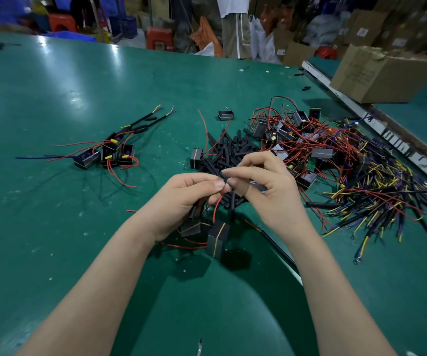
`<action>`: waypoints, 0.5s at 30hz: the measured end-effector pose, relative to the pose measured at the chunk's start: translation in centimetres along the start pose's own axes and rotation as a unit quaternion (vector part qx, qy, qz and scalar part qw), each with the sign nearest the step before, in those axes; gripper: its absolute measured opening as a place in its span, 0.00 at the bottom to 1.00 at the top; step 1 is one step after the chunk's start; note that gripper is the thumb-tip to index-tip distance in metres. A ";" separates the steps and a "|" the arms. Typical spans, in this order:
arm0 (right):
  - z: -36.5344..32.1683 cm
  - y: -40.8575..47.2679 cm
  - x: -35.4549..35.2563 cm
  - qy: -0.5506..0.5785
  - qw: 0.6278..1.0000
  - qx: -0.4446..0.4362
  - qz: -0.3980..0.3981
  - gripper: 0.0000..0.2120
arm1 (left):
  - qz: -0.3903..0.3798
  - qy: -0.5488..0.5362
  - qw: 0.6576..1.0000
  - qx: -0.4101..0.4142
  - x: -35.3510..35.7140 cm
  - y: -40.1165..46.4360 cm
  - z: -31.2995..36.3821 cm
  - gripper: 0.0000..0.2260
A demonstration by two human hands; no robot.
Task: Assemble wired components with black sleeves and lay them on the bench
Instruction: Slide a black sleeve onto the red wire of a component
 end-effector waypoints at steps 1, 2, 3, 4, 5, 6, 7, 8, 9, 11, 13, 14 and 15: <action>-0.1 0.0 0.0 -0.012 1.000 -0.004 0.008 0.08 | -0.003 0.000 1.000 0.002 0.1 0.0 0.0 0.08; -0.2 0.0 0.1 -0.027 1.000 -0.009 0.012 0.07 | -0.004 -0.002 1.000 0.004 0.1 0.0 0.1 0.07; -0.2 0.0 0.1 -0.042 0.999 -0.014 0.013 0.07 | -0.004 -0.007 1.000 0.006 0.1 0.0 0.1 0.07; -0.2 0.0 0.1 -0.047 0.999 -0.008 0.006 0.07 | 0.000 -0.011 1.000 0.008 0.1 0.0 0.2 0.07; -0.2 -0.1 0.2 -0.034 0.999 0.015 -0.006 0.08 | 0.007 -0.011 1.000 0.011 0.1 0.0 0.3 0.06; -0.2 -0.1 0.2 -0.008 0.998 0.051 -0.020 0.08 | 0.015 -0.001 1.000 0.018 0.0 0.0 0.4 0.06; -0.1 -0.2 0.4 0.015 0.995 0.091 -0.033 0.08 | 0.023 0.025 0.999 0.030 -0.1 0.0 0.5 0.05; 0.0 -0.2 0.5 0.028 0.990 0.130 -0.044 0.08 | 0.032 0.062 0.997 0.044 -0.1 0.0 0.6 0.04; 0.2 -0.3 0.7 0.031 0.984 0.167 -0.055 0.08 | 0.042 0.105 0.992 0.058 -0.1 0.0 0.7 0.05; 0.7 -0.3 1.0 0.059 0.965 0.241 -0.088 0.10 | 0.054 0.188 0.978 0.076 0.1 -0.1 0.7 0.07; 1.0 -0.6 1.1 0.128 0.933 0.312 -0.123 0.12 | 0.054 0.239 0.966 0.082 0.3 -0.2 0.7 0.07; 1.2 -0.7 1.0 0.155 0.922 0.326 -0.137 0.13 | 0.054 0.243 0.965 0.083 0.3 -0.2 0.7 0.08; 1.3 -0.7 0.8 0.177 0.919 0.323 -0.142 0.15 | 0.056 0.235 0.967 0.083 0.2 -0.2 0.8 0.08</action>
Point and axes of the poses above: each hand's wrist, its own y-axis towards the middle knuckle, its own x-axis out of the palm, z = x × y, the point moved 4 cm from there along y, towards the middle knuckle, and after that the axes turned 1 degree about x, right-handed, at the moved point
